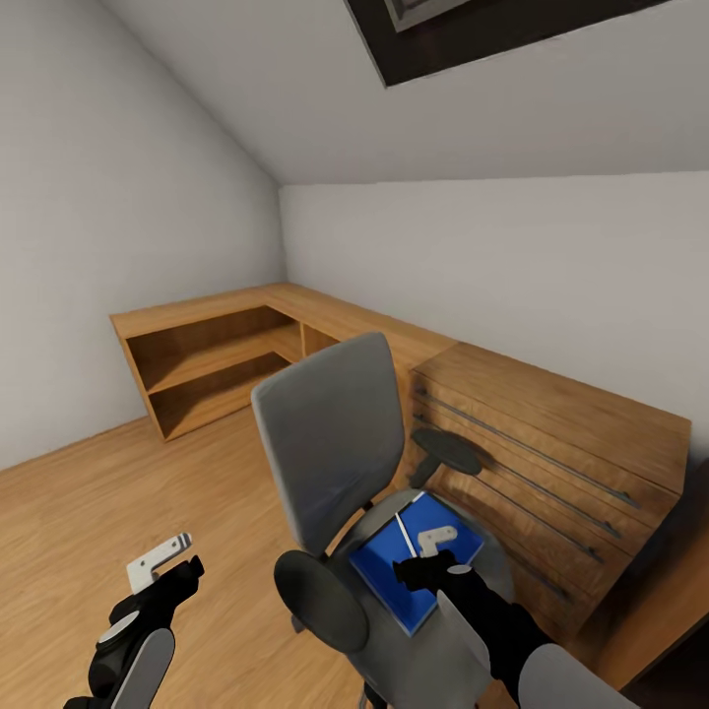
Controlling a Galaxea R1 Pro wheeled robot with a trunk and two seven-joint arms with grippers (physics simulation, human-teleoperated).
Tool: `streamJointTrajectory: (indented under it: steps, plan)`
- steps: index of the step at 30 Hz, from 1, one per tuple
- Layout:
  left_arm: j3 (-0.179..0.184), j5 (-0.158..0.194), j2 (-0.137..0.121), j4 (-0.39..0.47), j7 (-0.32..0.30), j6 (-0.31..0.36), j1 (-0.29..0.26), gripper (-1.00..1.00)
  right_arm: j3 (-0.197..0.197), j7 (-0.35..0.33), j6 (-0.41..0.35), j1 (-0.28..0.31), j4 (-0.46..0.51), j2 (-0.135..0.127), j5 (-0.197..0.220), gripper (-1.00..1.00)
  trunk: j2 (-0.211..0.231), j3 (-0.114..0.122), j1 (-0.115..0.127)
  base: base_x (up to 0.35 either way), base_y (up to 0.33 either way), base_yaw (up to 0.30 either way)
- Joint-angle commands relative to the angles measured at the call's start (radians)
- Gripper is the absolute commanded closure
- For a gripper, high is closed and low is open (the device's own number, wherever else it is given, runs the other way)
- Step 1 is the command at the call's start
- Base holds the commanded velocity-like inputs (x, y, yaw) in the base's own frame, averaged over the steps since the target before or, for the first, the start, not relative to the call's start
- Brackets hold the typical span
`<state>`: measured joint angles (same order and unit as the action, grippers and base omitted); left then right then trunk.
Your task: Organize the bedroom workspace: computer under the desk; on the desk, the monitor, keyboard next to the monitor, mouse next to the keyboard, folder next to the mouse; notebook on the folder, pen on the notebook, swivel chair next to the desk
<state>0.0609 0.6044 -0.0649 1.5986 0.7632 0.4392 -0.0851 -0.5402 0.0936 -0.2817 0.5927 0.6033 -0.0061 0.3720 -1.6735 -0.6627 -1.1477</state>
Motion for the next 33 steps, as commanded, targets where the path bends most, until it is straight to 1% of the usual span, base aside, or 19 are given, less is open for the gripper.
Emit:
streamJointTrajectory:
  steps: [1,4,8,18,23,33]
  plan:
    - [0.002,0.006,-0.001,0.001,0.008,0.003,-0.001,-1.00,-0.005,0.003,0.002,0.001,0.002,-0.001,0.009,-1.00,-0.001,-0.001,0.000,0.000,0.000,0.000]
    - [0.002,0.006,-0.001,0.001,0.008,0.003,-0.001,-1.00,-0.004,-0.032,0.034,0.003,0.002,-0.003,0.010,-1.00,-0.001,-0.001,0.000,0.000,0.000,0.000]
    - [0.002,0.006,0.000,0.001,0.008,0.003,-0.001,-1.00,-0.001,-0.047,0.047,0.005,0.002,-0.005,0.011,-1.00,-0.001,-0.001,0.000,0.000,0.000,0.000]
    - [0.000,0.006,-0.001,0.000,0.008,0.002,-0.001,-1.00,0.000,-0.050,0.048,0.010,-0.005,-0.005,0.012,-1.00,-0.001,-0.001,0.000,0.015,0.000,0.000]
    - [0.001,0.006,-0.001,-0.002,0.004,0.002,-0.001,-1.00,0.001,-0.051,0.050,0.045,-0.077,-0.003,0.015,-1.00,-0.001,-0.001,0.000,0.211,0.000,0.000]
    - [0.001,0.006,-0.001,-0.002,0.006,0.002,-0.001,-1.00,0.002,-0.052,0.050,0.055,-0.095,-0.002,0.016,-1.00,-0.001,-0.001,0.000,0.036,0.000,0.000]
